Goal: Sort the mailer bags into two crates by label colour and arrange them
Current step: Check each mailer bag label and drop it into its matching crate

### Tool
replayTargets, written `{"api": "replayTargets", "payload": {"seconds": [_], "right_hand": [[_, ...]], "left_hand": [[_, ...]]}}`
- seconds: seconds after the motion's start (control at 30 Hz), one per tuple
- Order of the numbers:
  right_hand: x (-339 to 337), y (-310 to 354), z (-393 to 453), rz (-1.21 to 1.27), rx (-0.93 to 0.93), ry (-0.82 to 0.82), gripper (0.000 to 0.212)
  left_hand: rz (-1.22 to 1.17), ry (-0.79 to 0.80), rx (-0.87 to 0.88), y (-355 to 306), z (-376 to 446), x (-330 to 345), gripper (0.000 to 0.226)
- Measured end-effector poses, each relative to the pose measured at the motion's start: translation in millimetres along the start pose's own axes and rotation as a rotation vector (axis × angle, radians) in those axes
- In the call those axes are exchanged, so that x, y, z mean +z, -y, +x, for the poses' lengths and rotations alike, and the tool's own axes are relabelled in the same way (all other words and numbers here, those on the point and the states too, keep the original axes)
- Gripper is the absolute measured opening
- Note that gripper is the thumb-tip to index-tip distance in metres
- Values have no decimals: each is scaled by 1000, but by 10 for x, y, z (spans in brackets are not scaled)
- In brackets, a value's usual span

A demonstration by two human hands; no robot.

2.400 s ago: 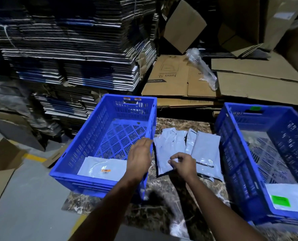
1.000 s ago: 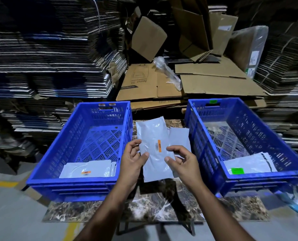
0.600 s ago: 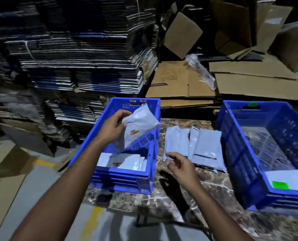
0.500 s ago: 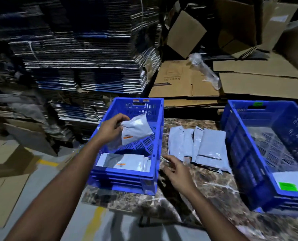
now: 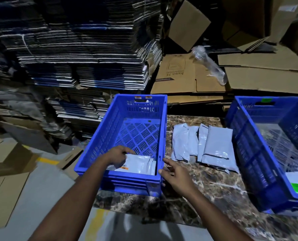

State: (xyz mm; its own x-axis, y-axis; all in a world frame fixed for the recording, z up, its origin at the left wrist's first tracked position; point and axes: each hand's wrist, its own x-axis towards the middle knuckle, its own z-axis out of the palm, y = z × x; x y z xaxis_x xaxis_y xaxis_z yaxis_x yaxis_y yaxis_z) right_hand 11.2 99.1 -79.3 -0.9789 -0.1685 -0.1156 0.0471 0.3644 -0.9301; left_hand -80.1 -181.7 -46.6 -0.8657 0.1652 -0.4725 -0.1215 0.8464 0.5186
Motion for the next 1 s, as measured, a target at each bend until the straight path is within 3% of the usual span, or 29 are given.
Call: {"api": "replayTargets", "payload": {"seconds": [0.1,0.3,0.5,0.6,0.73,0.9,1.0], "right_hand": [[-114,-24,51,16,9,-47,46],[-642,-350,303,-97,121,-225,40],[-1354,-1001,622,-392,314,-467,41],[-1609,-1183,733,-442,468,-529,34],[-1775,-1253,840,-390,568,-532,27],[-1809,-1232,918,-3,611,-646,57],[-1766,-1221,901,127,537,-559,45]], "left_hand": [[3,-119,47,-173,72,116,41],[11,-404,365,-1062,194,656,56],[290,-420,317,-1367,411,1056,74],[316,-445,320,-1383,415,1062,75],[393,-446,308,-1370,440,1063,79],[391,-478,320,-1374,455,1066,81],[378,-493,320,-1387,454,1069,76]]}}
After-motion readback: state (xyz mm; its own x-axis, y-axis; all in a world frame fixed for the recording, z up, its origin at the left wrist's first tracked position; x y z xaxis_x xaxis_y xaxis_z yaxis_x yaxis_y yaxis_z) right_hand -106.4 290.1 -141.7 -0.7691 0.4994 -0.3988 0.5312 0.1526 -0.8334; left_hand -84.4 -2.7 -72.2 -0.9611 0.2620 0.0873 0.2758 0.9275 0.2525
